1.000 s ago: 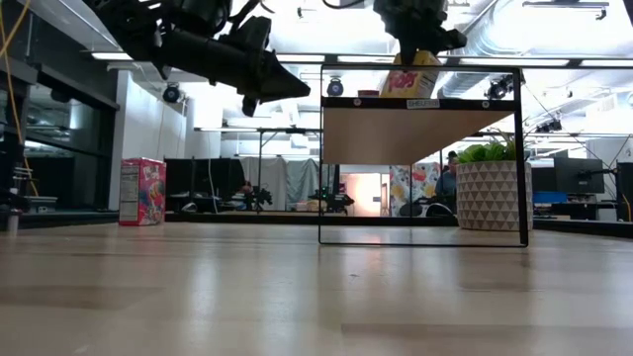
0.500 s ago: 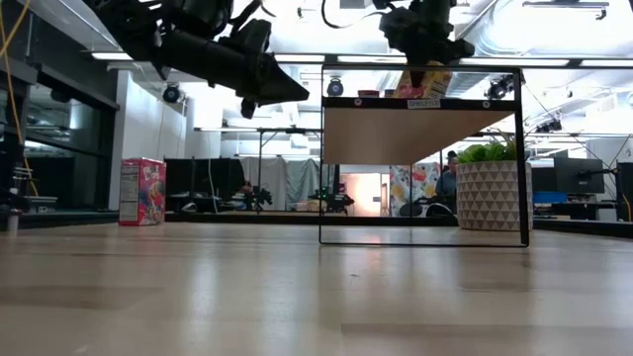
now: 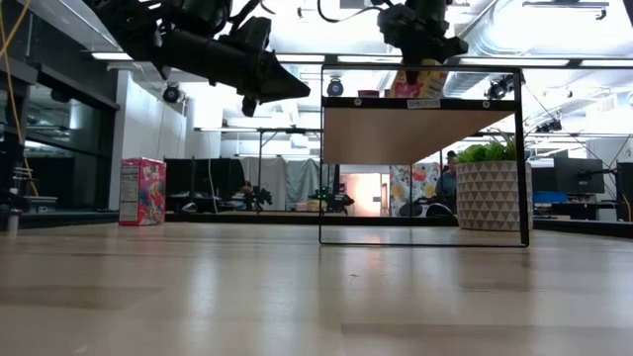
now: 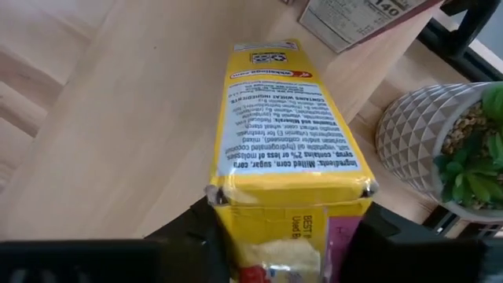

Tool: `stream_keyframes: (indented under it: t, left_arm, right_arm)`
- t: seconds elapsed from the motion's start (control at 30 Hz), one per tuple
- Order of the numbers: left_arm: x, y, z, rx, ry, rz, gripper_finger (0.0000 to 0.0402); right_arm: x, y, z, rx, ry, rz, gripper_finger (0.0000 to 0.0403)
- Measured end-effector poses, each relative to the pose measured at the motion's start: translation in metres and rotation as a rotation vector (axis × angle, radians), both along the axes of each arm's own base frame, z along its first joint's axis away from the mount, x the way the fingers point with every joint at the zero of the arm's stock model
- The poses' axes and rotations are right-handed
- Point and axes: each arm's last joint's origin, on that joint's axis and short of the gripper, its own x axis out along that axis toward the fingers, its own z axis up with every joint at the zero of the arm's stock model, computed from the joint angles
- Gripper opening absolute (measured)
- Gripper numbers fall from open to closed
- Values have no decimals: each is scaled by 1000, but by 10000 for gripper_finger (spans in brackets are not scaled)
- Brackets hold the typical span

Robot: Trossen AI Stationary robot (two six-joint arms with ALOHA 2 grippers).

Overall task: Stack cereal on shelf
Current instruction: Put the top yellow cereal box on the shelf

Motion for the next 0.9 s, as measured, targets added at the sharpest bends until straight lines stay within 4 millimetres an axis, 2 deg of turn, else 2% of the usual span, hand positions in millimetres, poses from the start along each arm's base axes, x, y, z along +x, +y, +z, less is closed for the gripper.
stream_keyframes:
  t: [0.37, 0.57, 0.9]
  left_arm:
    - [0, 0, -1, -2, 6, 0, 0]
    - [0, 0, 0, -1, 4, 0, 0]
    - [0, 0, -1, -6, 12, -10, 0]
  right_arm:
    - [-1, -2, 0, 5, 0, 19, 260]
    - [-3, -6, 0, 1, 2, 34, 271]
    - [-2, -2, 1, 81, -39, 162, 271]
